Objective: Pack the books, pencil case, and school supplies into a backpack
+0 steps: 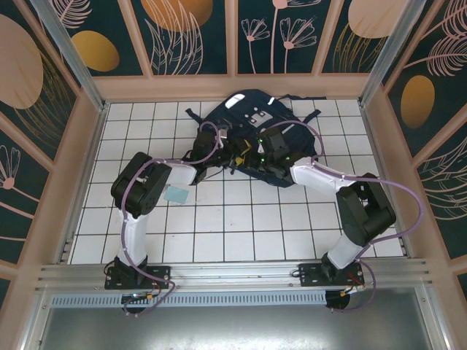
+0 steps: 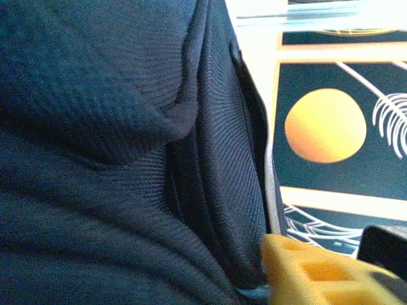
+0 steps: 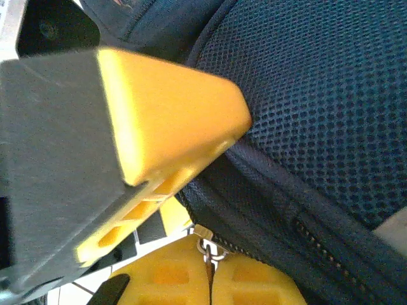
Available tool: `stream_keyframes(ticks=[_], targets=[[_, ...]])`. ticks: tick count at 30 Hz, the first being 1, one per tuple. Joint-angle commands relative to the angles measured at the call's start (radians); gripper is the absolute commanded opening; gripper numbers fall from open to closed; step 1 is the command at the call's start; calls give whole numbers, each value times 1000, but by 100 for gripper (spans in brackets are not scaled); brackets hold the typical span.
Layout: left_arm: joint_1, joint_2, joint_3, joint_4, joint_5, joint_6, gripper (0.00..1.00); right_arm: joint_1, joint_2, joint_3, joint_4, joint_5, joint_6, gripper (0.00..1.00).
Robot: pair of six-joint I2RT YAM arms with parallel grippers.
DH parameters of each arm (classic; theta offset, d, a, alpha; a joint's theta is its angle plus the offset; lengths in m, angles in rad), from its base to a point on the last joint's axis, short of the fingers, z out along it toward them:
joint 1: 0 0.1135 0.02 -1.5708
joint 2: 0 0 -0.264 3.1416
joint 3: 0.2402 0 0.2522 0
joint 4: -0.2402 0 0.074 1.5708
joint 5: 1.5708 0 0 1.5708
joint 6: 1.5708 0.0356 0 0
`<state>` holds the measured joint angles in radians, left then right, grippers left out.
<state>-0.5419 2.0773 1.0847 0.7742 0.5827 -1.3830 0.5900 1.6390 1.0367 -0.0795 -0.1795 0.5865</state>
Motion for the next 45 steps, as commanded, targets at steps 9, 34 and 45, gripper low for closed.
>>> stream_keyframes(ticks=[9,34,45], targets=[[8,16,31,-59,-3,100,0,-6,-134,-60,-217,78,-141,0],[62,-65,45,-290,79,313,0,-375,-286,-197,-379,237,-312,0],[75,-91,77,-425,76,439,0,-393,-287,-204,-363,111,-314,0]])
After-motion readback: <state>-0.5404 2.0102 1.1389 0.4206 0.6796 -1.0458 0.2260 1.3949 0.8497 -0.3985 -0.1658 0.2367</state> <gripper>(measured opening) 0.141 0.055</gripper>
